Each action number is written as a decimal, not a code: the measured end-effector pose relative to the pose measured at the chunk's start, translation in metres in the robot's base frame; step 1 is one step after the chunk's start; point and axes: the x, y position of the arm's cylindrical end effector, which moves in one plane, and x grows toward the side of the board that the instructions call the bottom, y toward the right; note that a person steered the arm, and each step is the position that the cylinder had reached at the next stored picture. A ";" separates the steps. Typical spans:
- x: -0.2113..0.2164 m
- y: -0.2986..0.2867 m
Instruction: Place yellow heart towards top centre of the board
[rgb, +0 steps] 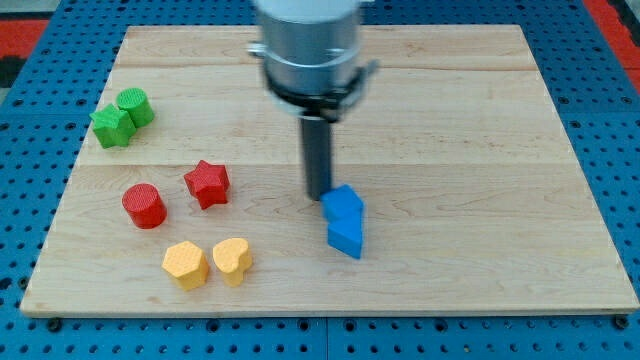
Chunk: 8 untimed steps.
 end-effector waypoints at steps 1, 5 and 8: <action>0.029 -0.011; 0.040 -0.029; 0.040 -0.030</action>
